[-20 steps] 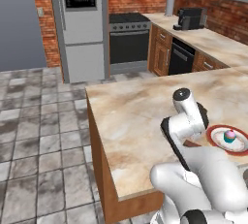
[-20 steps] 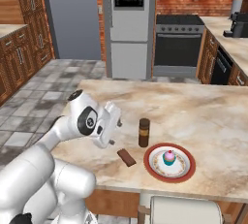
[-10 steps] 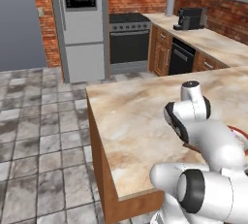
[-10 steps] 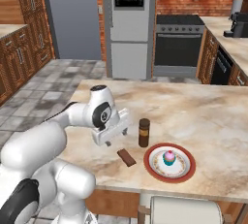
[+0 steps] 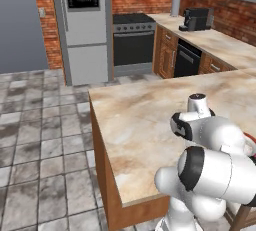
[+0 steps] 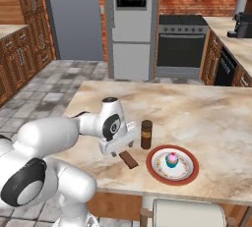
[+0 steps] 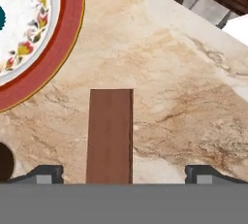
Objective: Take the cinnamon bottle from the cabinet and place it on the dining table, next to the plate with the cupcake. Then take the chocolate from the dining counter and place it on the cupcake plate.
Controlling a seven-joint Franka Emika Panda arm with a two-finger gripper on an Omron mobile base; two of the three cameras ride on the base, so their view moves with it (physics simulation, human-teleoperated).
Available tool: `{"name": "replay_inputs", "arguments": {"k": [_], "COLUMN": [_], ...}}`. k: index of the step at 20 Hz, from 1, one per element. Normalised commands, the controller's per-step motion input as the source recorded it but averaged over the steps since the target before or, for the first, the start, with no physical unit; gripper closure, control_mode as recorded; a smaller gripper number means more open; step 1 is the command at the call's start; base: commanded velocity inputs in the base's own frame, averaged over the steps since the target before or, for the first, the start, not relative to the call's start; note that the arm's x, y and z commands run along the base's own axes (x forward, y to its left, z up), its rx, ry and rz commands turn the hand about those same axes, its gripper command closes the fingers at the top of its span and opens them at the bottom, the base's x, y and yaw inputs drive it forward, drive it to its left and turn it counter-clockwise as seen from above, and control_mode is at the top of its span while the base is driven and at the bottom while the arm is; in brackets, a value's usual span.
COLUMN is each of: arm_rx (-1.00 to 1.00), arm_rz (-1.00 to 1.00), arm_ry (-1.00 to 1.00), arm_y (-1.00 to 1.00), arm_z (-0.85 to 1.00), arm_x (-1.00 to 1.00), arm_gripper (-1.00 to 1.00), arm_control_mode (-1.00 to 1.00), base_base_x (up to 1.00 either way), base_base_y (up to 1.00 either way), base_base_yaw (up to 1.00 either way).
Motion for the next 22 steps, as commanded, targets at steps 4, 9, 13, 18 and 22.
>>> {"name": "replay_inputs", "arguments": {"k": [4, 9, 13, 18, 22], "arm_rx": [0.00, 0.00, 0.00, 0.00, 0.00], "arm_rz": [-0.12, -0.08, -0.08, -0.07, -0.07], "arm_ry": [0.00, -0.05, -0.06, -0.03, -0.03], "arm_y": [0.00, 0.00, 0.00, 0.01, 0.00], "arm_z": [-0.49, -0.23, -0.25, -0.31, -0.25], "arm_x": [0.00, 0.00, 0.00, 0.00, 0.00], "arm_gripper": [-1.00, -1.00, -1.00, -1.00, -1.00], "arm_control_mode": [-1.00, -1.00, -1.00, -1.00, -1.00], "base_base_x": [0.00, 0.00, 0.00, 0.00, 0.00], "base_base_y": [0.00, 0.00, 0.00, 0.00, 0.00], "base_base_yaw": [0.00, 0.00, 0.00, 0.00, 0.00]}}
